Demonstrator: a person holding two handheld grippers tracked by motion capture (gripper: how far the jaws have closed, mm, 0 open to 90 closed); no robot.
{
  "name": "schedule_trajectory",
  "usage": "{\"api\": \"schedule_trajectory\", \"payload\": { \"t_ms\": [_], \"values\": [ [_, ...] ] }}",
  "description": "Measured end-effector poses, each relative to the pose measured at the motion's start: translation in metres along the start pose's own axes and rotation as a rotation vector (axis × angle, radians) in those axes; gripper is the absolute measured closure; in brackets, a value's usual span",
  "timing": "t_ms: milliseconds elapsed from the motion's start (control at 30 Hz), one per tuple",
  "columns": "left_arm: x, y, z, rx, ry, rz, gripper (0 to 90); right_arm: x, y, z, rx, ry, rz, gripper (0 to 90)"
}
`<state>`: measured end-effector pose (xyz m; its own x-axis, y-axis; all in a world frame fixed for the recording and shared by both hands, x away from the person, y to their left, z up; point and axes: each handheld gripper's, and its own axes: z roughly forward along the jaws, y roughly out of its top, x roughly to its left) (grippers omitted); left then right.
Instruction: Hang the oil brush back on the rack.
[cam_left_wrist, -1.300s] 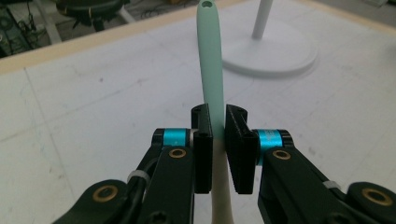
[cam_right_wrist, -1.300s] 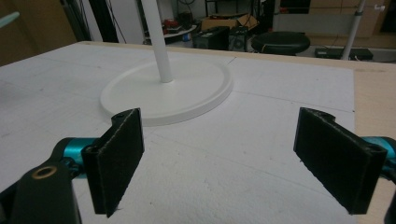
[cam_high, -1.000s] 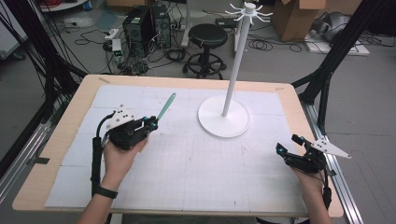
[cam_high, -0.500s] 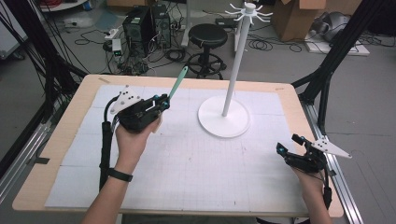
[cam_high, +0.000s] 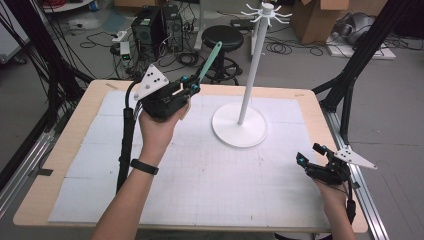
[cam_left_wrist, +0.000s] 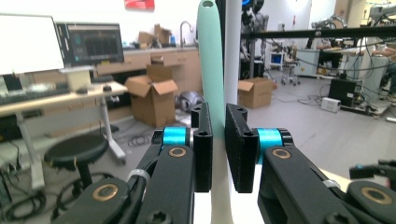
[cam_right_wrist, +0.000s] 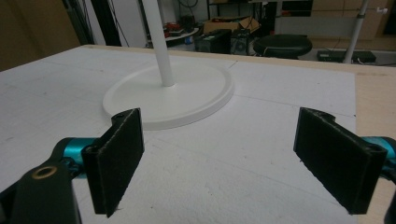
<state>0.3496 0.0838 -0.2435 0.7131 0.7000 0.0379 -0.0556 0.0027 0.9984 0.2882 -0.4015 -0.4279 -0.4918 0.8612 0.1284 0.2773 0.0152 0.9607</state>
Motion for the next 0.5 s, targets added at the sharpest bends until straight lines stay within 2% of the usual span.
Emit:
{"api": "schedule_trajectory", "payload": {
  "t_ms": [167, 300, 500],
  "values": [
    [-0.002, 0.009, 0.010, -0.039, -0.013, -0.014, 81.8, 0.000, 0.001, 0.000, -0.006, -0.001, -0.004, 15.4],
    [-0.005, 0.015, 0.018, -0.068, -0.023, 0.009, 81.8, -0.001, 0.001, 0.000, -0.006, -0.002, 0.000, 15.4],
    [-0.014, 0.023, 0.033, -0.080, -0.043, 0.046, 81.8, 0.000, 0.001, -0.001, -0.005, -0.001, -0.001, 15.4]
  ]
}}
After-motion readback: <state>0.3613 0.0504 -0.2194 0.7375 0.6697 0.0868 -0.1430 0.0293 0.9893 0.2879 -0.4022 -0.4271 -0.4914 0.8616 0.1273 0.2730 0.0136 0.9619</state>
